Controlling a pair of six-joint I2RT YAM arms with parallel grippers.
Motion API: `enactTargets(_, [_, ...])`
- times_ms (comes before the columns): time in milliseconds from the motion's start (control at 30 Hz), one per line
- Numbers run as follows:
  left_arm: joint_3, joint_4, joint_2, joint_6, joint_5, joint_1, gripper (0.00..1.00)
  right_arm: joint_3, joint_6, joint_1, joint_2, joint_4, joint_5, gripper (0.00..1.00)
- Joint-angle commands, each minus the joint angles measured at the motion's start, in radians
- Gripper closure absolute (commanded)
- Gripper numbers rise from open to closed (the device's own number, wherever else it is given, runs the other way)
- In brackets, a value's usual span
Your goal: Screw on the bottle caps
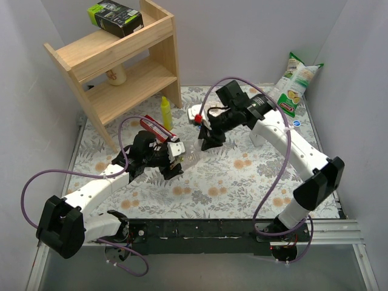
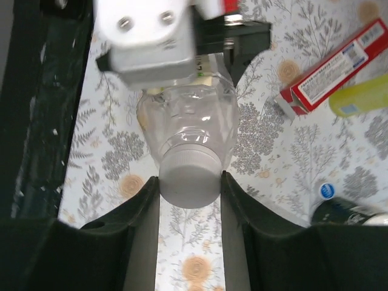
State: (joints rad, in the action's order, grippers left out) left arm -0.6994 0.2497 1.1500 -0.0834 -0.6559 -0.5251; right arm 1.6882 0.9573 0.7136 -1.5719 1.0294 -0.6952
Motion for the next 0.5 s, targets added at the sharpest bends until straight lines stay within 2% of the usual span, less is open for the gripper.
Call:
enactTargets(0, [-0.038, -0.357, -0.024, -0.136, 0.317, -0.006, 1.0, 0.094, -0.547, -0.003, -0.122, -0.066, -0.11, 0.99])
enactTargets(33, [-0.038, -0.386, -0.022, -0.13, 0.341, -0.006, 1.0, 0.09, -0.615, -0.009, -0.137, -0.087, -0.119, 0.99])
enactTargets(200, [-0.049, -0.397, -0.01, -0.061, 0.417, -0.006, 1.0, 0.012, -0.995, -0.112, -0.217, -0.216, -0.41, 0.99])
enactTargets(267, [-0.045, -0.377, -0.012, -0.044, 0.433, -0.006, 1.0, 0.024, -1.005, -0.144, -0.241, -0.23, -0.466, 0.99])
enactTargets(300, [-0.043, -0.362, -0.012, -0.038, 0.44, -0.006, 1.0, 0.04, -1.002, -0.154, -0.243, -0.241, -0.472, 0.93])
enactTargets(367, [-0.045, -0.29, -0.015, -0.03, 0.432, -0.006, 1.0, 0.106, -0.973, -0.186, -0.237, -0.268, -0.492, 0.75])
enactTargets(400, [-0.043, -0.264, -0.022, -0.027, 0.397, -0.004, 1.0, 0.129, -0.961, -0.2, -0.232, -0.293, -0.494, 0.43])
enactTargets(433, [-0.041, -0.203, -0.029, -0.023, 0.375, -0.001, 1.0, 0.168, -0.856, -0.215, -0.209, -0.292, -0.491, 0.33])
enactTargets(467, [-0.037, -0.176, -0.033, -0.022, 0.352, 0.0, 1.0, 0.179, -0.78, -0.241, -0.192, -0.284, -0.483, 0.27])
